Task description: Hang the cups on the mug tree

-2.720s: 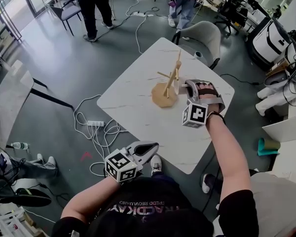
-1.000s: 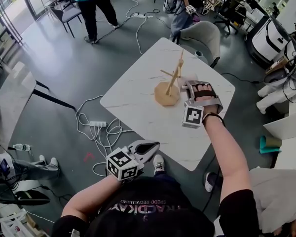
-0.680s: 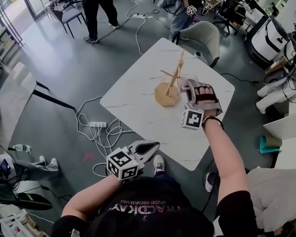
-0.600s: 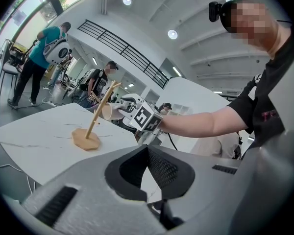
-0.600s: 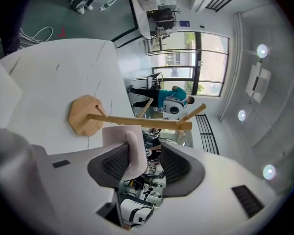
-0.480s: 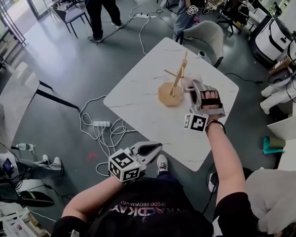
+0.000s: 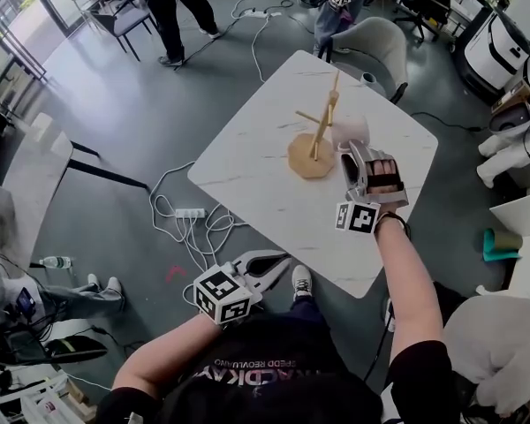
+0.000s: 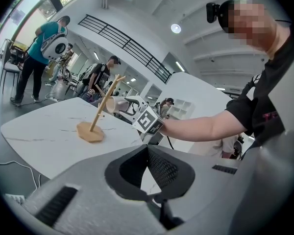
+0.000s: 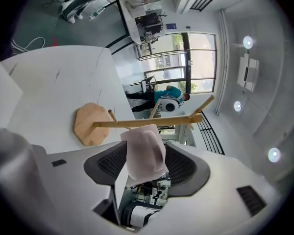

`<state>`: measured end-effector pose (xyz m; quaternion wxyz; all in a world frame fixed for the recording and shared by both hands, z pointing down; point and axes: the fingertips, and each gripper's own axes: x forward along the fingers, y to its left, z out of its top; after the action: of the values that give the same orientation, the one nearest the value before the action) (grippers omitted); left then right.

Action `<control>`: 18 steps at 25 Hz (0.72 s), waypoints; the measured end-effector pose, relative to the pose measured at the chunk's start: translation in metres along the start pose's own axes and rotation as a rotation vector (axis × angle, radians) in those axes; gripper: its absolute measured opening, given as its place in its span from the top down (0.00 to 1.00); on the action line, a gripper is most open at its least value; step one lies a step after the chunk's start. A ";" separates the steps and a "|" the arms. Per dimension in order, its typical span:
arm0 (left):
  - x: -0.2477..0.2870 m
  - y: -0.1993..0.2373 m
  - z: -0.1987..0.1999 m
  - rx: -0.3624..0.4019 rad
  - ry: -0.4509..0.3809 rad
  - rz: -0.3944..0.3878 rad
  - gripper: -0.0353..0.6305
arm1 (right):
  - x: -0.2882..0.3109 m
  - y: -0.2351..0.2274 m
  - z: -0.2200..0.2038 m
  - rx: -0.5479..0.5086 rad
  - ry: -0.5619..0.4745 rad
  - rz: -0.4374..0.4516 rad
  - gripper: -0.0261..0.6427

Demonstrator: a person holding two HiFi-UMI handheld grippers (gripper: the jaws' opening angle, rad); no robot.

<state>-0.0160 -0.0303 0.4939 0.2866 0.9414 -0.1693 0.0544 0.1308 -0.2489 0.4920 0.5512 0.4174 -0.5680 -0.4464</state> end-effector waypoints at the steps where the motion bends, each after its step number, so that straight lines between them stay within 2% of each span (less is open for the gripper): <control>1: 0.000 0.001 0.000 0.000 0.002 0.000 0.95 | 0.000 0.002 0.000 0.008 0.002 0.004 0.62; 8: 0.002 0.002 0.000 0.009 0.013 -0.018 0.95 | -0.010 -0.003 0.007 0.071 0.000 -0.015 0.61; 12: 0.004 0.001 0.002 0.017 0.014 -0.032 0.95 | -0.026 -0.012 0.014 0.181 -0.017 -0.034 0.62; 13: 0.005 0.000 0.003 0.020 0.013 -0.038 0.95 | -0.032 -0.015 0.016 0.219 -0.025 -0.035 0.64; 16: 0.004 -0.006 0.007 0.031 0.014 -0.058 0.95 | -0.046 -0.020 0.024 0.364 -0.043 -0.003 0.94; 18: 0.004 -0.010 0.008 0.037 0.017 -0.070 0.95 | -0.054 -0.021 0.027 0.498 -0.047 0.037 0.95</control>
<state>-0.0086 -0.0279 0.4832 0.2724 0.9513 -0.1330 0.0555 0.1054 -0.2009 0.4584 0.4262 0.5195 -0.6805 -0.2922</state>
